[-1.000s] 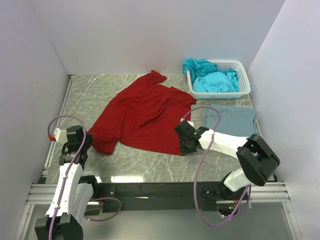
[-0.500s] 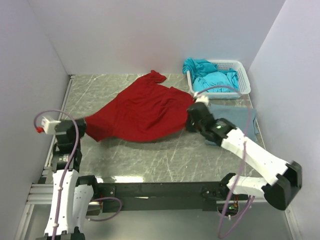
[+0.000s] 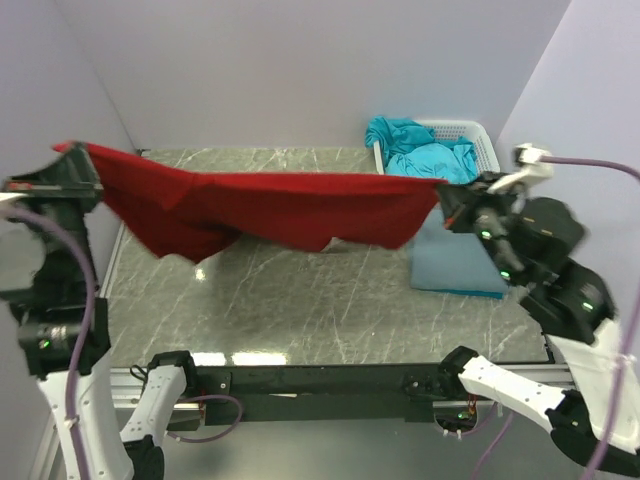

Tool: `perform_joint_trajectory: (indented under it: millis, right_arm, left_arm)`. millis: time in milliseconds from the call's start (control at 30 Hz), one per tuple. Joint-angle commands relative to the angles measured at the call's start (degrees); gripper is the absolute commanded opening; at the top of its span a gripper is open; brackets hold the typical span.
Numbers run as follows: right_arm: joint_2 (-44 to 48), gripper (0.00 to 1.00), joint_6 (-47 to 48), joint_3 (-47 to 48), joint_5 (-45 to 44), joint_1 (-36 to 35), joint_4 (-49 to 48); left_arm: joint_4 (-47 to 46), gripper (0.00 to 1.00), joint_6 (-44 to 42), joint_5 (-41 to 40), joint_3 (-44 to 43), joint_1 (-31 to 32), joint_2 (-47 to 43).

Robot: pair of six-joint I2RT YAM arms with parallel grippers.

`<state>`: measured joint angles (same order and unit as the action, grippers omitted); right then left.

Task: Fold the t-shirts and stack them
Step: Flatten the tshirt out

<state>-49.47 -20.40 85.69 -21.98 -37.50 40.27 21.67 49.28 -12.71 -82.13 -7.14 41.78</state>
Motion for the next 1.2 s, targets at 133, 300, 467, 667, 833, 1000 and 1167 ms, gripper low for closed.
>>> perform_joint_trajectory:
  millis: [133, 300, 467, 667, 833, 1000, 1167]
  right_arm:
    - [3.32, 0.0, 3.88, 13.88, 9.92, 0.23, 4.99]
    - [5.26, 0.0, 3.88, 16.17, 17.23, 0.23, 3.59]
    - [4.83, 0.0, 4.14, 16.09, 16.27, 0.23, 1.66]
    - [0.44, 0.0, 2.82, 11.52, 4.68, 0.23, -1.59]
    - [-9.03, 0.0, 3.01, 7.74, 0.41, 5.83, -4.93]
    - [-21.5, 0.0, 1.15, -3.57, 13.0, 16.84, -15.46]
    - [-38.47, 0.0, 0.54, -4.14, 23.98, 21.57, -23.92]
  left_arm:
    - [-0.67, 0.01, -13.15, -3.28, -21.83, -0.07, 1.29]
    - [-3.47, 0.01, -16.84, -4.51, -28.25, -0.07, 0.67]
    - [-5.58, 0.01, -19.38, -0.92, -28.79, 0.02, 4.09]
    - [-9.97, 0.01, -19.48, 1.55, -21.69, 0.02, 10.59]
    - [-19.97, 0.01, -19.92, 3.56, -10.35, -0.07, 17.18]
    - [-29.83, 0.01, -20.88, 4.88, 0.1, -0.07, 30.35]
    - [-35.99, 0.01, -21.06, 11.63, 2.15, 0.02, 51.58]
